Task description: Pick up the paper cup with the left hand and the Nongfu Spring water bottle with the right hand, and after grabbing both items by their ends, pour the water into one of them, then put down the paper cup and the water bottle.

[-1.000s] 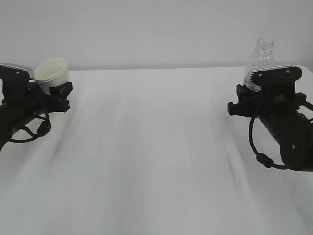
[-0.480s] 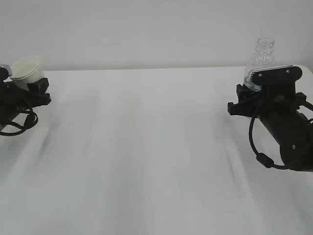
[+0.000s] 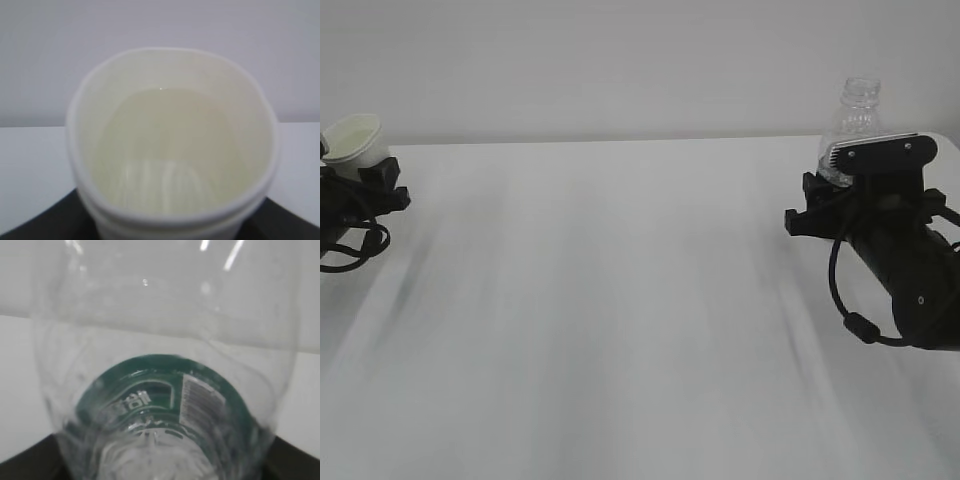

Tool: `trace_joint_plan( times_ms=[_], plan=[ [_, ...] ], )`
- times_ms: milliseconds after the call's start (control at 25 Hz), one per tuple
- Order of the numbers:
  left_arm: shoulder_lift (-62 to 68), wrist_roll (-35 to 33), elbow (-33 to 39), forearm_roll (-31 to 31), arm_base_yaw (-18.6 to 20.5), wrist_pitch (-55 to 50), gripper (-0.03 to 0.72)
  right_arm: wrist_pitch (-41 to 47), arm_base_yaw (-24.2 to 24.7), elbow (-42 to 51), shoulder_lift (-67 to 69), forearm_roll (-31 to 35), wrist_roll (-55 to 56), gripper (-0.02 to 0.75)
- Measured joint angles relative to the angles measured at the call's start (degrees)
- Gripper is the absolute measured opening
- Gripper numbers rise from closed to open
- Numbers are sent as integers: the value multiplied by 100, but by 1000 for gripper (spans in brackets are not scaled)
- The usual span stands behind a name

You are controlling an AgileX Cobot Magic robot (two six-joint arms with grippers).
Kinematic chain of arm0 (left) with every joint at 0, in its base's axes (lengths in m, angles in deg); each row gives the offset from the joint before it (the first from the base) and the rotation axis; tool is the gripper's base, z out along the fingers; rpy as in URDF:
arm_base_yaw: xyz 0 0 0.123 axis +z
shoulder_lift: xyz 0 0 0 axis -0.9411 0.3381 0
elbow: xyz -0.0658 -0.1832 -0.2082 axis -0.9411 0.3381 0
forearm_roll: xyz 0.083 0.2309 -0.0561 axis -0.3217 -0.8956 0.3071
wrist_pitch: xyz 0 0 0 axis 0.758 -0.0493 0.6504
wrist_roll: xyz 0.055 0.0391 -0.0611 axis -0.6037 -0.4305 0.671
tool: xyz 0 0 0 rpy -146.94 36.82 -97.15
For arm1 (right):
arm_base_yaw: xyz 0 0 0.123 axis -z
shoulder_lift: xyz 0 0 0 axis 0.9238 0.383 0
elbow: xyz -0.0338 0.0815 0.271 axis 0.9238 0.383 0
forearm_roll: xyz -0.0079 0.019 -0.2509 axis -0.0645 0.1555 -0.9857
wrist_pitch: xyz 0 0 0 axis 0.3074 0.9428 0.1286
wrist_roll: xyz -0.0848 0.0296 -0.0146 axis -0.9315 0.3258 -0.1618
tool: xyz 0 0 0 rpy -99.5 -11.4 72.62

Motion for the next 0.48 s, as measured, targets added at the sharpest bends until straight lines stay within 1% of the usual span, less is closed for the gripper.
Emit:
trace_joint_plan(
  times_ms=[480],
  plan=[
    [159, -22, 0, 70, 0, 0, 397, 10, 0, 0, 0, -94, 0, 470]
  ],
)
